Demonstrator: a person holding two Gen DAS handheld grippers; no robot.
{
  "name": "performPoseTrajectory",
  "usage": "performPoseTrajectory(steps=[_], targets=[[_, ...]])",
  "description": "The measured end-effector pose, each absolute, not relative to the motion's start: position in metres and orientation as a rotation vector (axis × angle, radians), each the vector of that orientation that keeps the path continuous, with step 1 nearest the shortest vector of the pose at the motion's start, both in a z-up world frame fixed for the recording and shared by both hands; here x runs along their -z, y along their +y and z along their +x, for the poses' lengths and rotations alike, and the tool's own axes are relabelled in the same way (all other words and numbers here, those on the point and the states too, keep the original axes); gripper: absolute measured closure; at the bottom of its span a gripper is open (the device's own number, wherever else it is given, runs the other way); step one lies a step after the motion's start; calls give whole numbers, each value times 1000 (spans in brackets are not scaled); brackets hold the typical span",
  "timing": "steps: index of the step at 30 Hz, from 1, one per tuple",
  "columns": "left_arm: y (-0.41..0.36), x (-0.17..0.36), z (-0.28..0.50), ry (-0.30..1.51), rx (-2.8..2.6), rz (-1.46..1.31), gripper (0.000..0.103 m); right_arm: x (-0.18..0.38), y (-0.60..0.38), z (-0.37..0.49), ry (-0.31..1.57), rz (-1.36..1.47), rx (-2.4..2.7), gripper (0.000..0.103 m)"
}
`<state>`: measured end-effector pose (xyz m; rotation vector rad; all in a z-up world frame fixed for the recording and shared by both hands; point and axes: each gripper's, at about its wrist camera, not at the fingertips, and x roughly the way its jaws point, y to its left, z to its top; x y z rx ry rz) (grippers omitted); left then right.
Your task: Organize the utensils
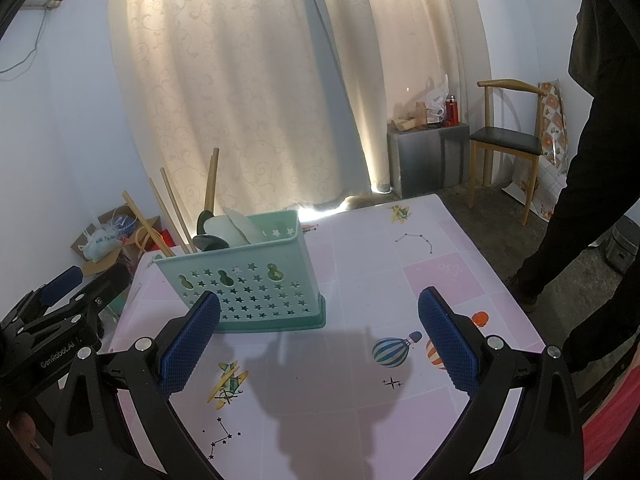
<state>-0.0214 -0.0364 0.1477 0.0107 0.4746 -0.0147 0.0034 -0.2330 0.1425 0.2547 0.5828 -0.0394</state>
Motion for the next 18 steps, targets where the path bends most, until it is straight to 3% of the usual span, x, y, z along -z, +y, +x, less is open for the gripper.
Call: performPoseTrajectory(steps=[18], targets=[[-36,-145,-20,482,17,3,13,-142,-232,3,585,255,42,6]])
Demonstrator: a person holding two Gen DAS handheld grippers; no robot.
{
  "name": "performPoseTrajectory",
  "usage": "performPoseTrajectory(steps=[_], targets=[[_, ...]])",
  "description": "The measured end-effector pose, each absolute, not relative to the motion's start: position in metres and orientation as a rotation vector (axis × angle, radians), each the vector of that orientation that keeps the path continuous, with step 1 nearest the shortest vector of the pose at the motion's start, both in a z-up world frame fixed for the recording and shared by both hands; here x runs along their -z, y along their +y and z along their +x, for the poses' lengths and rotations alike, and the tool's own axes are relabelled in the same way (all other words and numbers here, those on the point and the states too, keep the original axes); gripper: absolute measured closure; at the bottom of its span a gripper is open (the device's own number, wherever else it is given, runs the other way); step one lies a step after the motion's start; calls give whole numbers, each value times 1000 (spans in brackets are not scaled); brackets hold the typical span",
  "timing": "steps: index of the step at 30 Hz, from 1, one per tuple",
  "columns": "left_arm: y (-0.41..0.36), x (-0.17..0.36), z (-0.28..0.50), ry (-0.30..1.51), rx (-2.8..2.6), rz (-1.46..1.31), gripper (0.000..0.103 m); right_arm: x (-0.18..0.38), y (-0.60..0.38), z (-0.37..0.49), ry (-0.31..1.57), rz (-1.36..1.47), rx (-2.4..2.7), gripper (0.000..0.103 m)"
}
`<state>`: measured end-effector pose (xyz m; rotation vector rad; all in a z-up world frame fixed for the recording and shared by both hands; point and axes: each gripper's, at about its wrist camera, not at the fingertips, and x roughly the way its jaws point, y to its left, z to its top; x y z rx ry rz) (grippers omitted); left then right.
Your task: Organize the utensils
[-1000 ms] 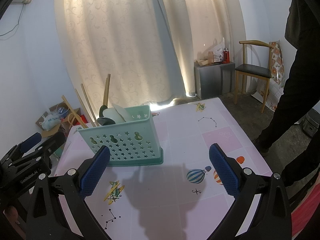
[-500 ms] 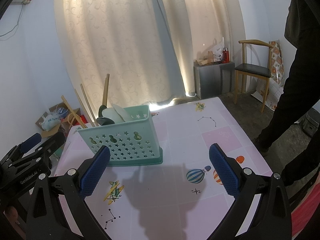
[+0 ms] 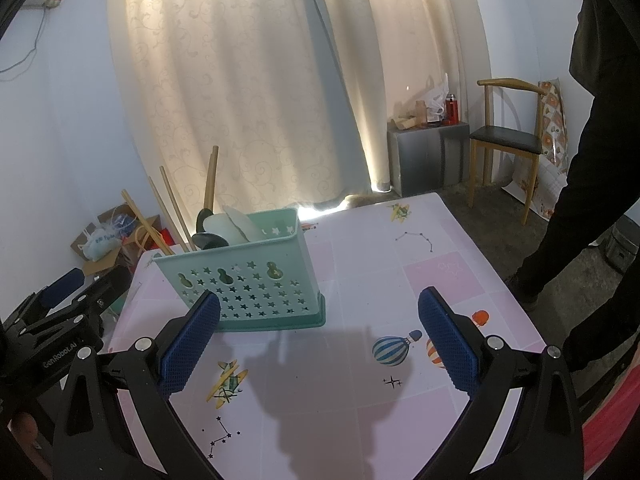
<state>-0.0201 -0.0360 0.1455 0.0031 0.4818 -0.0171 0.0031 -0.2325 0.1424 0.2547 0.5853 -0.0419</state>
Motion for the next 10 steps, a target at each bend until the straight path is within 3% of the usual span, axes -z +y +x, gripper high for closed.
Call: performPoseTrajectory(steps=[10], targets=[[-33,-144,-17,495,14,-27,13,-142,-234,3,584,258,44,6]])
